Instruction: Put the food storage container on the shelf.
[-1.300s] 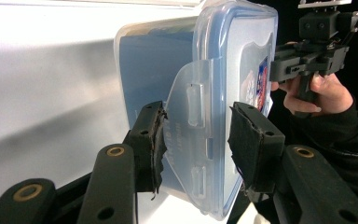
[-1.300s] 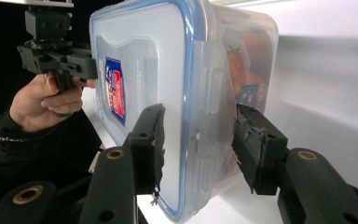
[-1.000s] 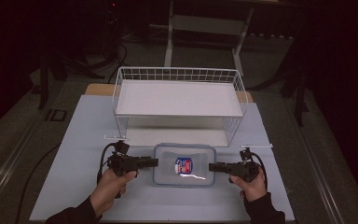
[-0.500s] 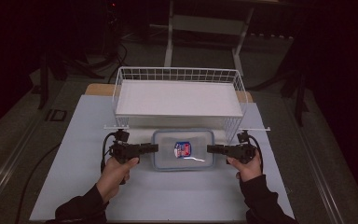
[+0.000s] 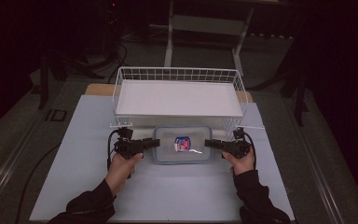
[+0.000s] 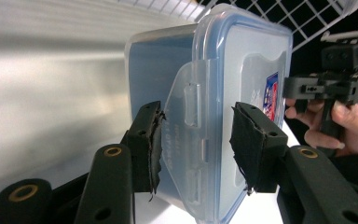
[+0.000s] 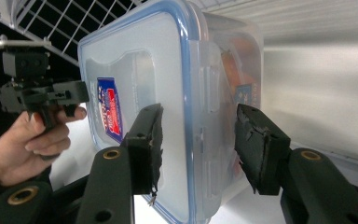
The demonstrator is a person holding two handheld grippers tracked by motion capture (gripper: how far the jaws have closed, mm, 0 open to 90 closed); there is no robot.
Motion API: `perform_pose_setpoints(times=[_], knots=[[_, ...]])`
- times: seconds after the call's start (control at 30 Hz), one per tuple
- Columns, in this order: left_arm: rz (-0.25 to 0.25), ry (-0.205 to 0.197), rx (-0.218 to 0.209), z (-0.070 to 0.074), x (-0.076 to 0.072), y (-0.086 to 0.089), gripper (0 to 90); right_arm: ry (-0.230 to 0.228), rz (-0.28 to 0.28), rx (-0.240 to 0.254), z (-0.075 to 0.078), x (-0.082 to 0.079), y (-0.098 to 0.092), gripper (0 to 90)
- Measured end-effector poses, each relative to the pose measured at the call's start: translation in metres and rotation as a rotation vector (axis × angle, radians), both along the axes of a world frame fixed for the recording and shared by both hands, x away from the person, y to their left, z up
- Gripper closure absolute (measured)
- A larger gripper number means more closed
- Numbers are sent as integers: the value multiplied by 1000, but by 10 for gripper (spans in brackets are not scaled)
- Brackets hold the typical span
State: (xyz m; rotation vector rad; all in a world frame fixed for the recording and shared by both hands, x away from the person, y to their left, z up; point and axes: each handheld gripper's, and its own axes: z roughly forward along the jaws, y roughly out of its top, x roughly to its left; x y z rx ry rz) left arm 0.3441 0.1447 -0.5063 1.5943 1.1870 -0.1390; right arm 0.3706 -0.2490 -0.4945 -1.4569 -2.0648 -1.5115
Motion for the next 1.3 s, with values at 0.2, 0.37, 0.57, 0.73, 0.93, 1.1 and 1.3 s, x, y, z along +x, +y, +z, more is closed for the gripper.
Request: perform_pose_setpoints(times=[0.2, 0.37, 0.57, 0.73, 0.93, 1.1, 1.3], knots=[[35, -35, 0, -8, 7, -4, 519, -29, -32, -17, -4, 3, 1, 521], [39, -56, -12, -10, 11, -4, 517, -62, -58, -5, -7, 3, 1, 520], [53, -94, -11, -4, 13, -4, 517, -79, -86, 34, -8, 5, 2, 518], [62, -115, -21, -6, 15, -1, 517, -95, -105, 62, -11, 6, 4, 510], [80, -90, -28, -17, 18, -7, 482, -195, -164, -57, -9, 2, 13, 560], [92, -121, 3, -16, 21, -9, 452, -235, -200, -79, -12, 0, 16, 499], [146, -144, 66, -11, 23, -14, 409, -262, -252, -121, -11, 0, 20, 443]])
